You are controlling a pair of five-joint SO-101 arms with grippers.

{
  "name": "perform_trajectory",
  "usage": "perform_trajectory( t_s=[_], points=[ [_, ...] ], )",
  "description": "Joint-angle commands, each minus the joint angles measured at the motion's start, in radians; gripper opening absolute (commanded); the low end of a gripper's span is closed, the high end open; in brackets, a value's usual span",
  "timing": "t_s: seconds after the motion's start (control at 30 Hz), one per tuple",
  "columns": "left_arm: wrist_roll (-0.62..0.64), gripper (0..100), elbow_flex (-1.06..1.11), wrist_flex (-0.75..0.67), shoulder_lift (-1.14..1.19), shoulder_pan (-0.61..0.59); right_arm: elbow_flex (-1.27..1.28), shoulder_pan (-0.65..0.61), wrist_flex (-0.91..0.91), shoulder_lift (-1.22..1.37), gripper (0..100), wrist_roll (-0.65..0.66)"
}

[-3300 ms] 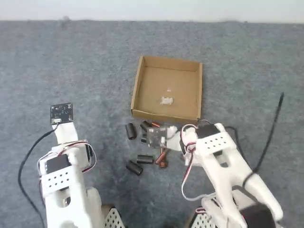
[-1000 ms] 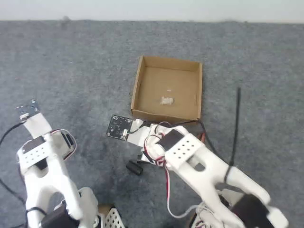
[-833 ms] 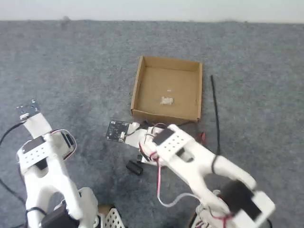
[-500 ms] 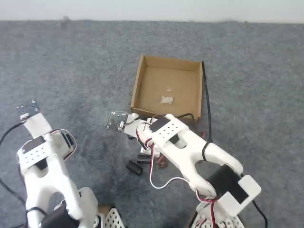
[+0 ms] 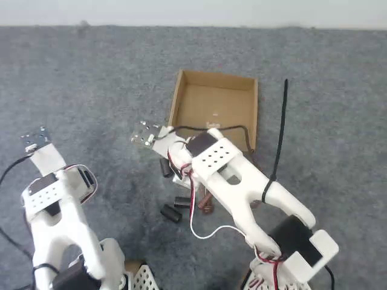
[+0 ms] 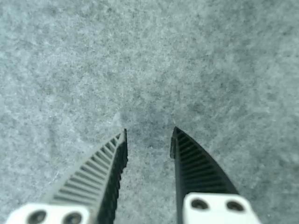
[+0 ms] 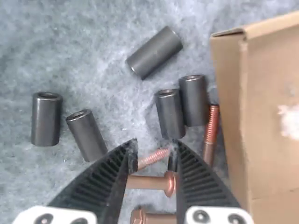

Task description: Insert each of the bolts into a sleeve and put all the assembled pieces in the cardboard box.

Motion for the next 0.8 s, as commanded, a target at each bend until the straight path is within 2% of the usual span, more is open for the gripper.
perform_trajectory(
  t_s=[0.0, 0.23, 0.43, 0.77],
  points=[
    [0.009, 15, -0.047, -0.017, -0.005, 0.005, -0.103, 0.010, 0.031, -0.008, 12.1, -0.011],
    [0.009, 15, -0.047, -0.017, -0.005, 0.005, -0.216, 0.030, 0.033, 0.217, 12.1, 0.103],
    [0.006, 15, -0.047, -0.017, -0.005, 0.005, -0.252, 0.056, 0.031, 0.297, 11.7, 0.143],
    [0.006, 15, -0.047, -0.017, -0.005, 0.005, -0.253, 0.019, 0.021, 0.392, 9.0, 0.143]
  ],
)
